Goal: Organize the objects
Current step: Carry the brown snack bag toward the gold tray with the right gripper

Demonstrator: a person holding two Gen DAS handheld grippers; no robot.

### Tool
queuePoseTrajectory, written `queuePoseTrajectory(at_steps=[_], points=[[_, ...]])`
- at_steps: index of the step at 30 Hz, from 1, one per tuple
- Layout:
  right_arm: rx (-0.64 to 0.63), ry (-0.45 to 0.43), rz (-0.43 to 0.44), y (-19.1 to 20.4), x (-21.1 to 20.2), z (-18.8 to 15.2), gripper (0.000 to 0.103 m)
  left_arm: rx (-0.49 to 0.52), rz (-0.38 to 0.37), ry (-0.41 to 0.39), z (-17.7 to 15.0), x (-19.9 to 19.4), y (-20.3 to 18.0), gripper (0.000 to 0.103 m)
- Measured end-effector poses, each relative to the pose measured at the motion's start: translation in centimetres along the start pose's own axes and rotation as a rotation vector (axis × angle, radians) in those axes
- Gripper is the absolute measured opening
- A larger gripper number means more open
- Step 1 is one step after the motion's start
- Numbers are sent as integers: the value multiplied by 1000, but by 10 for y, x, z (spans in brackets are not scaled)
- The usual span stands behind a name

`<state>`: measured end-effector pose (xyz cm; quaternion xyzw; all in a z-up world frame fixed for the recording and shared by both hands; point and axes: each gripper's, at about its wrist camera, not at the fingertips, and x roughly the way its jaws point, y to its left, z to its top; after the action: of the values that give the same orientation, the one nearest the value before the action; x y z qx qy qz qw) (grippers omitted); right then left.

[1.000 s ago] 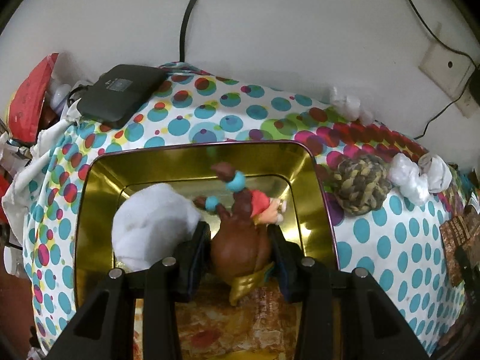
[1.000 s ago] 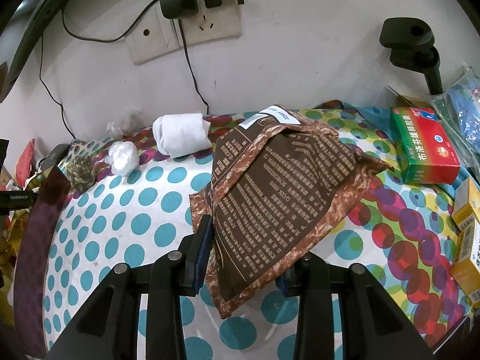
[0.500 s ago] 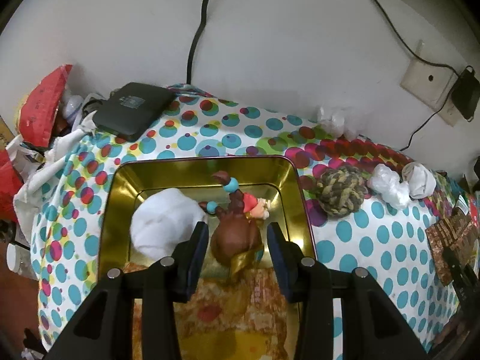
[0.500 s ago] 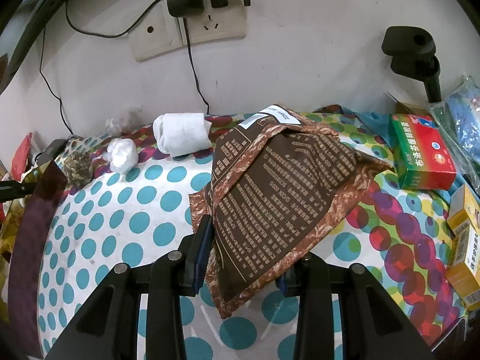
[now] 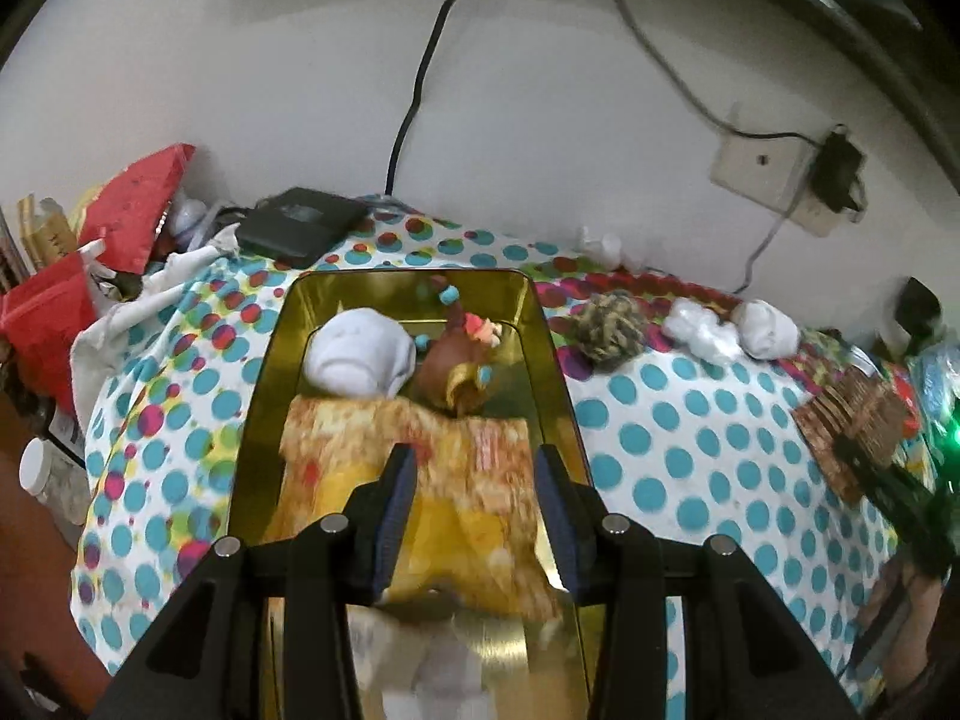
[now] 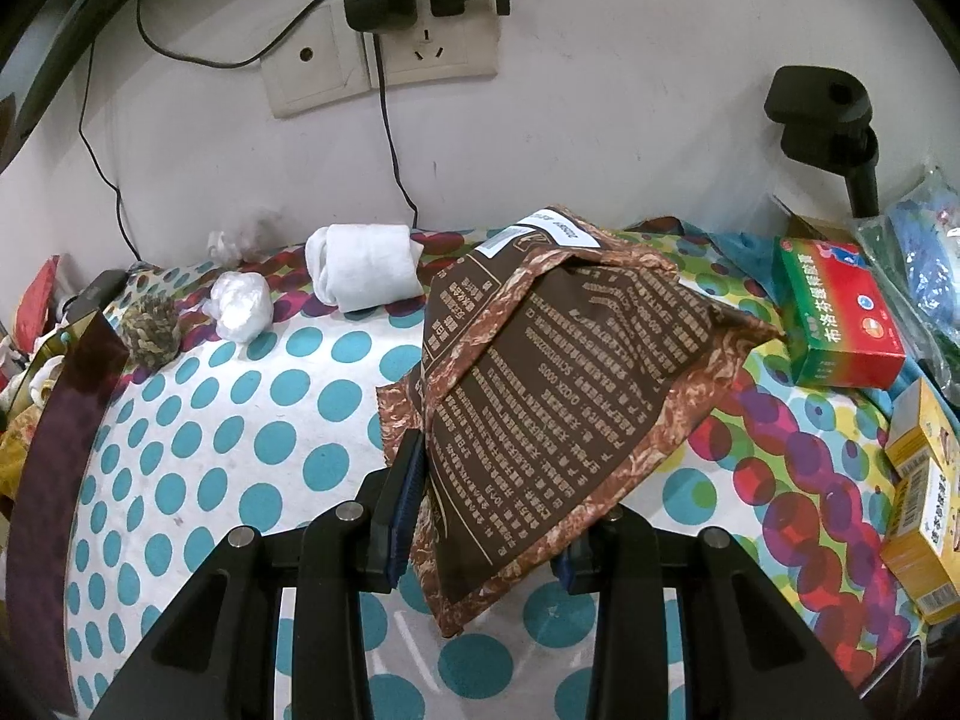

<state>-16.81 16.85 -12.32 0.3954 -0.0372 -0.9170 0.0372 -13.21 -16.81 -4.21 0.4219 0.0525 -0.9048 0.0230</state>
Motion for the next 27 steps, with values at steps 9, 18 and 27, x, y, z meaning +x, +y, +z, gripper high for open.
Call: queuePoseTrajectory(at_steps=[9, 18, 27], points=[[-13, -1, -11, 2, -1, 0, 33, 117, 33, -93, -30, -24, -11, 42], [-25, -1, -27, 1, 2, -1, 33, 129, 33, -83, -32, -21, 26, 42], [-48, 0, -54, 10, 1, 0, 34, 128, 35, -149, -23, -27, 71, 42]])
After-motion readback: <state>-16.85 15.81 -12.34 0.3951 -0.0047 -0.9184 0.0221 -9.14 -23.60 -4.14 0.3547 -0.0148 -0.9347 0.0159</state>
